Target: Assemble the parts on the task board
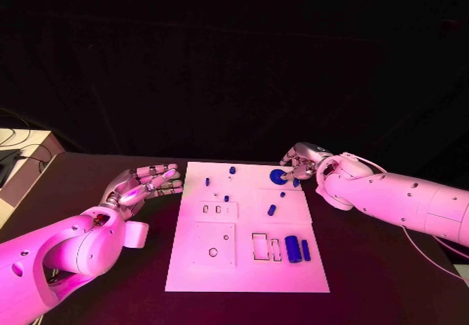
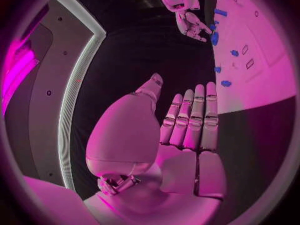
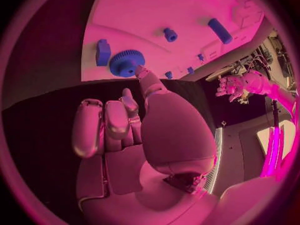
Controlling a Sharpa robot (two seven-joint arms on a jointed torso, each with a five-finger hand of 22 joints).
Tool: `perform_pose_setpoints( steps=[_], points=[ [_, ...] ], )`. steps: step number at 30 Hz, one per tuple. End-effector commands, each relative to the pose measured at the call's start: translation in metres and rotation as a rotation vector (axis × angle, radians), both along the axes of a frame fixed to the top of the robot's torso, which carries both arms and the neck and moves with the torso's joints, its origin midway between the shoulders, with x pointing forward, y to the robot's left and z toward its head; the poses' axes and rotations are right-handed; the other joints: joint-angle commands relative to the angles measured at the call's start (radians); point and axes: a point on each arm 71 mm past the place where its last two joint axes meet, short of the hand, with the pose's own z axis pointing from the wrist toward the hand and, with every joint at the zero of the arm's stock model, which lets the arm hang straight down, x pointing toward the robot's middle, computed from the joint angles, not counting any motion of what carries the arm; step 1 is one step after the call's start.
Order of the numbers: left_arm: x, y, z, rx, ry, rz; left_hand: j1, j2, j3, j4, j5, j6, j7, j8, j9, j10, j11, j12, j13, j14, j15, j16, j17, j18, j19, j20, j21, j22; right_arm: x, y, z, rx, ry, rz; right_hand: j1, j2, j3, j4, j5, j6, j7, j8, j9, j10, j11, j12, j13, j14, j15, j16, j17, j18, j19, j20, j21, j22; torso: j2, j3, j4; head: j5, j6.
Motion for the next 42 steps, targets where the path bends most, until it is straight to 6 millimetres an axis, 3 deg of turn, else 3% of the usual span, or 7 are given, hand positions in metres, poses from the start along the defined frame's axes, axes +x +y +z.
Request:
perform_pose_setpoints(
  steps=[1,10,19,25,30,35,42],
  points=[
    [-0.001,-0.003,0.001,-0.007,-0.007,-0.025,0.002,0.008,-0.001,-0.007,0.001,-0.003,-0.003,0.001,0.000,-0.002,0.000,0.003,0.002,-0.010,0.000,-0.006,-0.001,-0.011,-0.004,0.001,0.002,-0.001,0.002,-0.001,-0.004,-0.006,0.044,-0.007,-0.002,-0.003,0.000,0.003,0.004,-0.011,0.005,-0.006,0.000,0.013,-0.007,0.005,0.002,0.006,-0.001,0.001,0.002,-0.005,0.080,0.006,0.007,0.175,-0.002,-0.0011,0.0021,-0.002,-0.006],
    [-0.001,-0.004,0.001,-0.008,-0.009,-0.028,0.002,0.009,-0.002,-0.009,0.001,-0.004,-0.002,0.001,0.000,-0.004,0.001,0.002,0.002,-0.011,0.001,-0.007,-0.001,-0.011,-0.004,0.001,0.001,-0.001,0.006,0.001,-0.009,-0.003,0.072,-0.012,-0.010,0.004,-0.001,0.004,0.018,-0.005,0.003,-0.005,0.000,0.015,-0.008,0.006,0.003,0.006,-0.002,0.001,0.006,-0.007,0.081,0.005,0.011,0.178,0.000,0.0005,-0.0010,0.000,-0.008],
    [-0.002,-0.006,0.001,-0.010,-0.010,-0.034,0.002,0.009,-0.002,-0.009,0.001,-0.004,-0.002,0.001,0.000,-0.004,0.001,0.002,0.002,-0.011,0.001,-0.007,-0.001,-0.011,-0.004,0.001,0.001,-0.001,0.007,0.005,-0.017,-0.003,0.104,-0.014,-0.019,0.009,-0.002,0.006,0.028,-0.005,0.003,-0.005,0.000,0.013,-0.008,0.004,0.003,0.007,-0.002,-0.001,0.008,-0.008,0.081,0.005,0.015,0.180,-0.001,0.0010,-0.0001,-0.001,-0.011],
    [-0.001,-0.005,0.001,-0.008,-0.010,-0.031,0.002,0.009,-0.002,-0.009,0.001,-0.004,-0.002,0.001,0.000,-0.004,0.001,0.002,0.002,-0.011,0.001,-0.007,-0.001,-0.011,-0.004,0.001,0.001,-0.001,0.007,0.004,-0.019,-0.002,0.117,-0.021,-0.025,0.012,-0.004,0.006,0.055,-0.005,0.002,-0.005,0.000,0.013,-0.009,0.002,0.002,0.007,-0.003,-0.002,0.008,-0.011,0.081,0.004,0.022,0.182,0.000,0.0014,-0.0009,-0.001,-0.011],
    [-0.001,-0.004,0.001,-0.007,-0.009,-0.028,0.002,0.009,-0.002,-0.009,0.001,-0.004,-0.002,0.001,0.000,-0.004,0.001,0.002,0.002,-0.011,0.001,-0.007,-0.001,-0.011,-0.004,0.001,0.001,-0.001,0.008,0.004,-0.020,-0.001,0.126,-0.021,-0.032,0.021,-0.005,0.001,0.095,0.001,0.001,-0.006,0.000,0.015,-0.011,0.002,0.003,0.007,-0.004,-0.004,0.009,-0.011,0.081,0.003,0.023,0.183,0.000,0.0017,-0.0008,-0.001,-0.011],
    [-0.001,-0.003,0.001,-0.006,-0.009,-0.027,0.002,0.009,-0.002,-0.009,0.001,-0.004,-0.002,0.001,0.000,-0.004,0.001,0.002,0.002,-0.011,0.001,-0.007,-0.001,-0.011,-0.004,0.001,0.001,-0.001,0.008,0.003,-0.021,0.003,0.139,-0.021,-0.064,0.041,-0.006,0.004,0.178,0.005,0.000,-0.006,-0.001,0.015,-0.013,0.001,0.004,0.008,-0.006,-0.003,0.012,-0.013,0.082,0.002,0.027,0.184,0.000,0.0016,-0.0004,0.000,-0.012],
    [0.000,-0.003,0.001,-0.006,-0.007,-0.027,0.002,0.009,-0.002,-0.009,0.001,-0.004,-0.002,0.001,0.000,-0.004,0.001,0.002,0.002,-0.011,0.001,-0.007,-0.001,-0.011,-0.004,0.001,0.001,-0.001,0.008,0.001,-0.023,0.000,0.167,-0.022,-0.077,0.046,-0.001,-0.020,0.205,0.006,0.000,-0.008,-0.001,0.014,-0.014,-0.001,0.004,0.008,-0.007,-0.004,0.014,-0.014,0.082,0.000,0.029,0.185,0.000,0.0015,-0.0006,0.001,-0.012]
  ],
)
